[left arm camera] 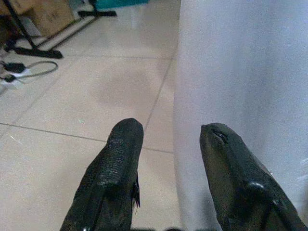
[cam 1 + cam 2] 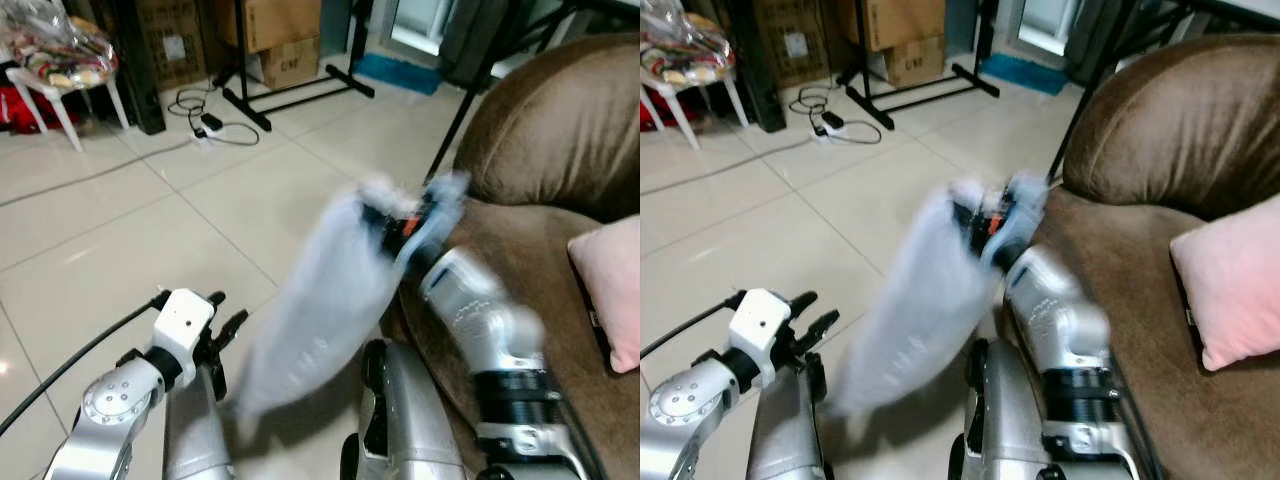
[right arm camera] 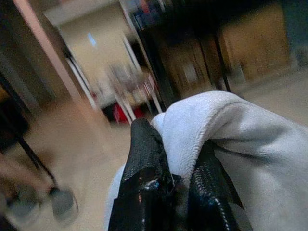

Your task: Move the pillow to the sofa from floor

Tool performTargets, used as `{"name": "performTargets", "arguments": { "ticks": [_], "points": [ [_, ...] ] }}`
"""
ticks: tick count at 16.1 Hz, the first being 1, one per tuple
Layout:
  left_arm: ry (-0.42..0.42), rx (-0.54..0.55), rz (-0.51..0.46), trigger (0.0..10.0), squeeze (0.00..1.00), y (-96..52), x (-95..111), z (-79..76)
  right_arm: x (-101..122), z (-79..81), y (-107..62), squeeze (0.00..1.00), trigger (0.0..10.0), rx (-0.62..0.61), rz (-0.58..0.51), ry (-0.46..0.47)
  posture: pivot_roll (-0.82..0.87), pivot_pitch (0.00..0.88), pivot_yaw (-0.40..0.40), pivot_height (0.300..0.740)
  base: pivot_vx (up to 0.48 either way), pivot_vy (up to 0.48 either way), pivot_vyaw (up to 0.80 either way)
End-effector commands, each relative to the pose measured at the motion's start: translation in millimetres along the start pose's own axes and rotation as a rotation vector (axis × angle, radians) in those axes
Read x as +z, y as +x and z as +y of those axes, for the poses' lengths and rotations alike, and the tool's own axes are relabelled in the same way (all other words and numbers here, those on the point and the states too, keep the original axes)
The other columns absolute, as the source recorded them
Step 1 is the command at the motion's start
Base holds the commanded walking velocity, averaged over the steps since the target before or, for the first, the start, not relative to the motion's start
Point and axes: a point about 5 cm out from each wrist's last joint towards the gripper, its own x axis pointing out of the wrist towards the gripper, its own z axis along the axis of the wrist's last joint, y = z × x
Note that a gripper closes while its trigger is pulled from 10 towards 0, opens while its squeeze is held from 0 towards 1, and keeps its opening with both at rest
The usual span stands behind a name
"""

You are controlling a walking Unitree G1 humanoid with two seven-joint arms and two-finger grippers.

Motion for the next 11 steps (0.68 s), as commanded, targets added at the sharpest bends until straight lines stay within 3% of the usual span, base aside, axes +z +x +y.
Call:
{"name": "performTargets", "arguments": {
  "ticks": [1, 2, 4, 7, 9, 11],
  "points": [
    [0.011, 0.017, -0.016, 10.0, 0.00, -2.0, 4, 1.1, 33, 2.2, -4.3, 0.00, 10.0, -0.010, -0.136, -0.016, 0.06, 0.000, -0.086, 0.441, 0.000, 0.000, 0.00],
    [0.027, 0.046, -0.035, 10.0, 0.00, -2.5, 8, 5.3, 67, 5.3, -11.2, 0.00, 10.0, -0.023, -0.276, 0.021, 0.06, 0.000, -0.083, 0.446, 0.000, 0.000, 0.00],
    [0.029, 0.055, -0.081, 10.0, 0.00, 1.2, 20, 7.3, 105, 5.8, -14.8, 0.00, 10.0, -0.032, -0.341, -0.121, 0.05, 0.000, -0.080, 0.466, 0.000, 0.000, 0.00],
    [0.038, 0.054, -0.109, 10.0, 0.00, 5.2, 28, 5.9, 134, -1.9, -21.3, 0.00, 10.0, -0.119, -0.368, -0.247, 0.04, 0.000, -0.085, 0.491, 0.000, 0.000, 0.00],
    [0.043, 0.070, -0.137, 10.0, 0.00, 6.1, 35, 5.1, 159, -20.8, -30.1, 0.00, 10.0, -0.243, -0.376, -0.361, 0.07, 0.000, -0.115, 0.516, 0.000, 0.000, 0.00],
    [0.043, 0.078, -0.143, 10.0, 0.00, 4.8, 37, 5.7, 167, -23.8, -31.9, 0.00, 10.0, -0.257, -0.390, -0.374, 0.07, 0.000, -0.115, 0.526, 0.000, 0.000, 0.00]
  ]
}}
